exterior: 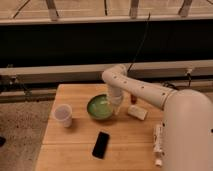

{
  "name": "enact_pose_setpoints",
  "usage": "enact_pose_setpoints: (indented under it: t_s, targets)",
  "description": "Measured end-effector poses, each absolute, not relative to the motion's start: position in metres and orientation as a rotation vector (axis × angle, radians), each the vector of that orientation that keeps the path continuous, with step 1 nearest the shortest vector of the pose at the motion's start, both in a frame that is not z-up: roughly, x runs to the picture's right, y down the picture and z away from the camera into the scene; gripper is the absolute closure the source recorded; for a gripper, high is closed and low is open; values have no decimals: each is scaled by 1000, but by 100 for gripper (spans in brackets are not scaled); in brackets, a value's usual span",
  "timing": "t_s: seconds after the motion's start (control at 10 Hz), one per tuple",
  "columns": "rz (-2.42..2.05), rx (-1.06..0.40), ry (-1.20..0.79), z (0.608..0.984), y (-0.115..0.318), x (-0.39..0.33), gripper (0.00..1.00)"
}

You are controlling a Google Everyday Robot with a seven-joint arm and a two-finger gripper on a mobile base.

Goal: Drag the ceramic bowl in a circle

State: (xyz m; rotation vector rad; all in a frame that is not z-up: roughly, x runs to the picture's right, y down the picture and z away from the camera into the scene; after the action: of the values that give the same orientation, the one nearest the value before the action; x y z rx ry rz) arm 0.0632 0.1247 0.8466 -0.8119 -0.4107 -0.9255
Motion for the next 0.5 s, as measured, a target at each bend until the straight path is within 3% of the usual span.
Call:
enact_pose_setpoints:
  t_s: [0.5]
  targets:
    - [-922,-818,-407,849,123,64,99]
